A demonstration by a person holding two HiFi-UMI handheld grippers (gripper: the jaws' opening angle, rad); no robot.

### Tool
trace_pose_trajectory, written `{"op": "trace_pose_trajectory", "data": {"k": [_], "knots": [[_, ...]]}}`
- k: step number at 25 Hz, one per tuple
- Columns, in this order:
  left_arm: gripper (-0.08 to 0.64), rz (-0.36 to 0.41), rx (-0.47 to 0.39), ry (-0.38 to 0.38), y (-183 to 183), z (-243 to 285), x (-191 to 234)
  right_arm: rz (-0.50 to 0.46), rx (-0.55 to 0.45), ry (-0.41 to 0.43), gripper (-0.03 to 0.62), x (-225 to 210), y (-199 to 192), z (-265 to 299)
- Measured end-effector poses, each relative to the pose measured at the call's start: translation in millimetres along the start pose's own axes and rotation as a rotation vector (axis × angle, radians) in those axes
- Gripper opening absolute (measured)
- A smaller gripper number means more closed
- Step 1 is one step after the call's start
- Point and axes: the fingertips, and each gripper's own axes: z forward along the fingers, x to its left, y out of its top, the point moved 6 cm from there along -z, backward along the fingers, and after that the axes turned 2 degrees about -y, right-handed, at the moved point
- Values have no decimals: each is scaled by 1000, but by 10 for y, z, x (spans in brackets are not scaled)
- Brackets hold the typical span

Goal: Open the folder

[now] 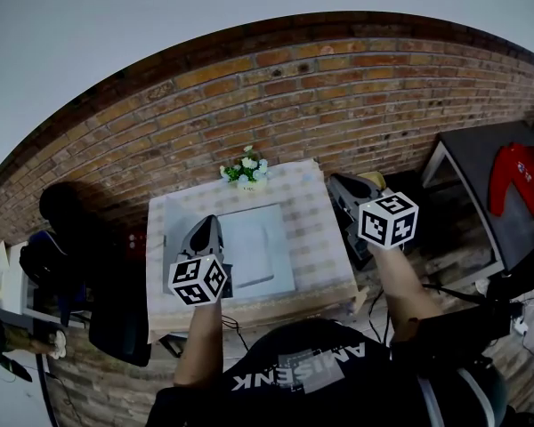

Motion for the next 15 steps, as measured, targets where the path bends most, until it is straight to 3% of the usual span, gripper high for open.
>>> {"op": "trace_pose_trajectory", "data": {"k": [15], "knots": [[12,14,-22,8,67,-58,25,-42,-8,-1,41,81,53,-16]]}}
